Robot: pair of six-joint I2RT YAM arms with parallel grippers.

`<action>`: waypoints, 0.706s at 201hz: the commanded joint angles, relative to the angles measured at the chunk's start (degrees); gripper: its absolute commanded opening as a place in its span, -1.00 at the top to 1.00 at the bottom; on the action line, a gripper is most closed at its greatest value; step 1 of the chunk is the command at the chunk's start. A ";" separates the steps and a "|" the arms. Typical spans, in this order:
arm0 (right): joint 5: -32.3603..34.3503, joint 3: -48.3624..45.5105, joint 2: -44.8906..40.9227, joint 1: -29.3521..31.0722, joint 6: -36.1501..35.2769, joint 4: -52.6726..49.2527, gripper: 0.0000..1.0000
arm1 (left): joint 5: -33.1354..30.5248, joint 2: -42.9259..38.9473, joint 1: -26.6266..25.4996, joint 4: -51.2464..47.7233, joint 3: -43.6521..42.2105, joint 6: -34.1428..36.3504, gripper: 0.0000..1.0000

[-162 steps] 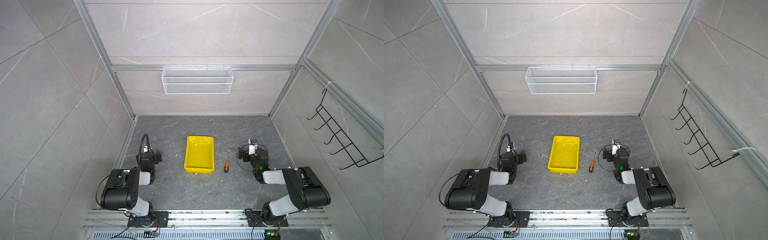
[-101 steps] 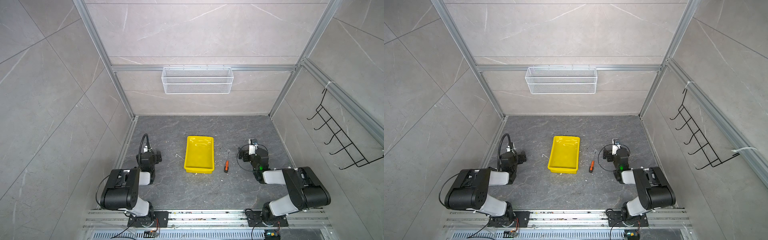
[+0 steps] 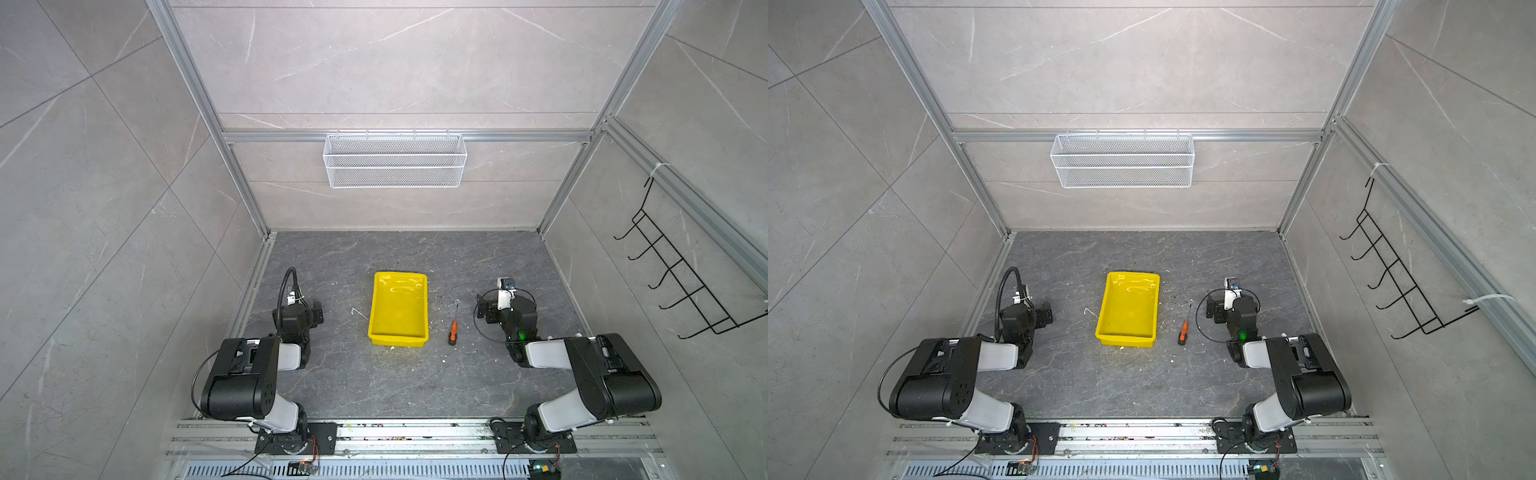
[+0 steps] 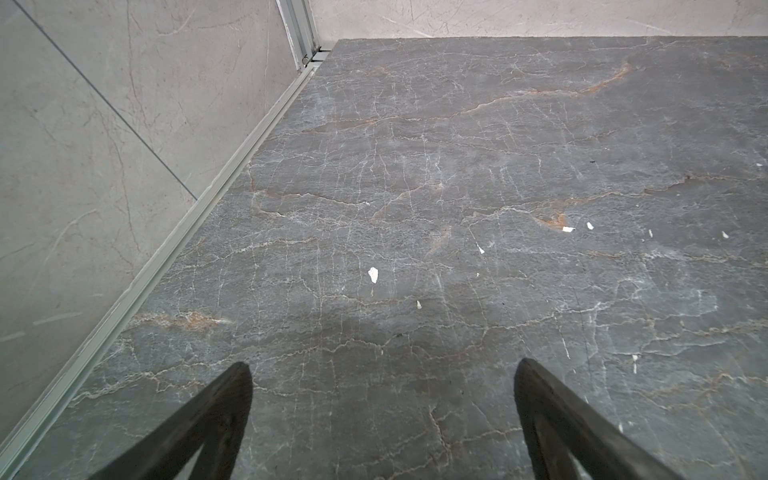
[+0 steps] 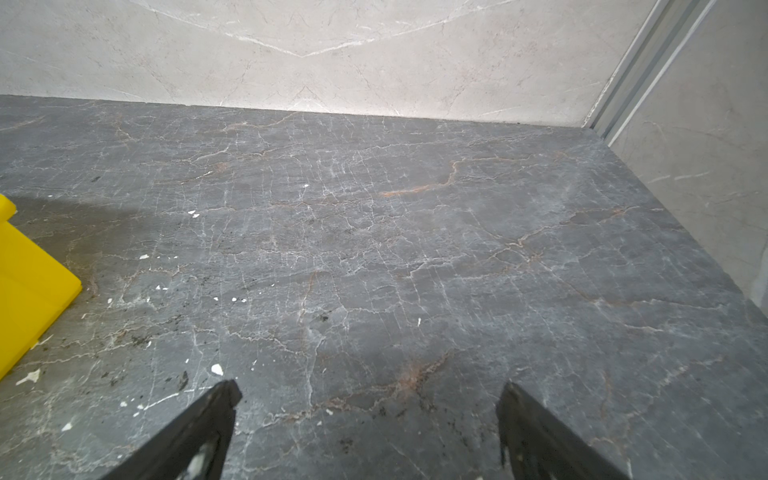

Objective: Put the screwdriver in the bin
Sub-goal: 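Move the right gripper toward the orange-handled screwdriver beside the yellow bin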

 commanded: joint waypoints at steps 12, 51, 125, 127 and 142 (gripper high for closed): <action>-0.41 1.03 -0.01 -0.20 0.17 -0.19 -0.98 | 0.42 -0.78 0.25 2.86 1.14 -0.54 -1.00; 2.73 0.34 -0.53 0.64 -0.18 0.58 -0.98 | 0.20 -0.88 0.25 3.03 0.98 -0.46 -1.00; 25.22 -5.18 -17.26 14.04 -5.68 -0.87 -0.98 | 4.02 -3.52 -2.63 11.36 -4.44 4.58 -1.00; 25.37 -5.20 -17.53 14.48 -5.91 -0.81 -0.99 | 4.18 -4.17 -2.73 10.83 -4.36 4.96 -1.00; 26.19 -5.03 -20.09 17.14 -6.78 -1.63 -0.99 | 4.61 -10.68 -4.16 -2.71 -0.22 5.90 -1.00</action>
